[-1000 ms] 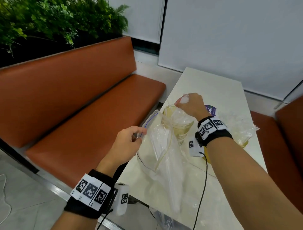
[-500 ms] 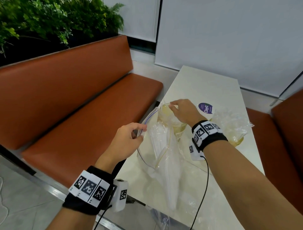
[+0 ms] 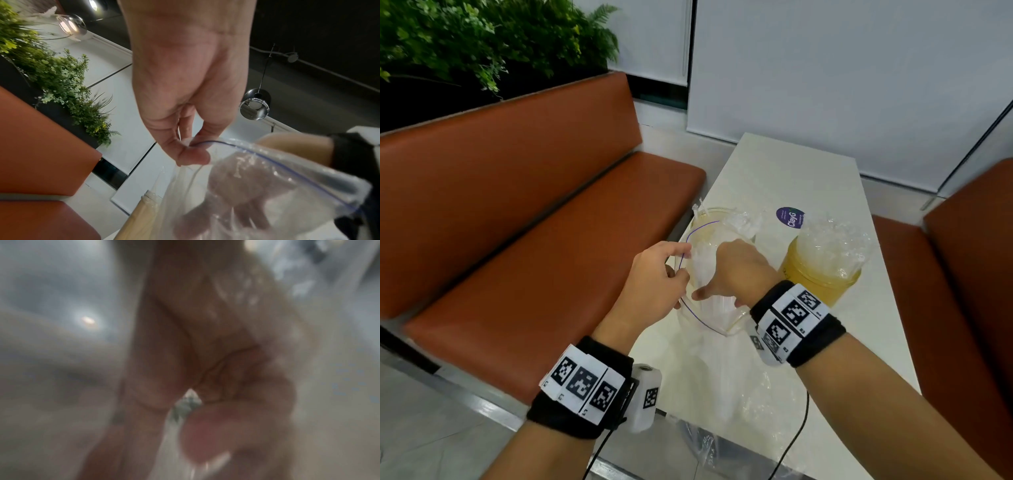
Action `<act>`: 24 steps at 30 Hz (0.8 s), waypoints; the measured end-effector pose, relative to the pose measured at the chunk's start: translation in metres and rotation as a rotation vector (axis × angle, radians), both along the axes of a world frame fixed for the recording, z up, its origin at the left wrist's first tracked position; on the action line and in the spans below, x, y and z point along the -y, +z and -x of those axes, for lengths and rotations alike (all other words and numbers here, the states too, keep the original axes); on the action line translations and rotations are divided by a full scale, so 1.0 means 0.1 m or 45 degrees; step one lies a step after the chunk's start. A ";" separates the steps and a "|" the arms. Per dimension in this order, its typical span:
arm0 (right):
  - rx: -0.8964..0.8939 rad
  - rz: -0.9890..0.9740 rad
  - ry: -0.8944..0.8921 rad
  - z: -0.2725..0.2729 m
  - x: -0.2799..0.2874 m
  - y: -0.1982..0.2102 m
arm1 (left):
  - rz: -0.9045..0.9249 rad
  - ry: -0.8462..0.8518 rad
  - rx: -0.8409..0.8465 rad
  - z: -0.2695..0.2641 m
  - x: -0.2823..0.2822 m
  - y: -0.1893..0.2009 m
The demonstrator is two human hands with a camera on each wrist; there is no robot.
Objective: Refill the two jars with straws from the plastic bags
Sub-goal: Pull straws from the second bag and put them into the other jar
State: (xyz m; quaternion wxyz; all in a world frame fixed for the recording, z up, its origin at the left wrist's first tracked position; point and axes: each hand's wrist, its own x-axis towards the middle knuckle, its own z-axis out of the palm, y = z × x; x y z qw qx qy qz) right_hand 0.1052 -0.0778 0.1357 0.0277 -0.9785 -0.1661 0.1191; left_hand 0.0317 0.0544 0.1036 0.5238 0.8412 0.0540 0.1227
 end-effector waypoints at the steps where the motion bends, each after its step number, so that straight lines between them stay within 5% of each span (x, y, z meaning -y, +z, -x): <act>1: -0.023 0.011 -0.029 -0.02 0.02 -0.08 | -0.004 -0.001 0.006 0.00 0.01 -0.01; 7: -0.094 -0.075 -0.129 -0.10 0.08 -0.39 | 0.000 0.006 -0.001 0.03 0.03 -0.07; 13: -0.073 -0.279 0.005 -0.11 0.12 -0.45 | -0.054 0.093 -0.002 0.03 -0.03 -0.11; 24: 0.191 -0.826 0.499 0.06 0.02 0.30 | -0.161 -0.010 -0.083 -0.02 0.09 -0.14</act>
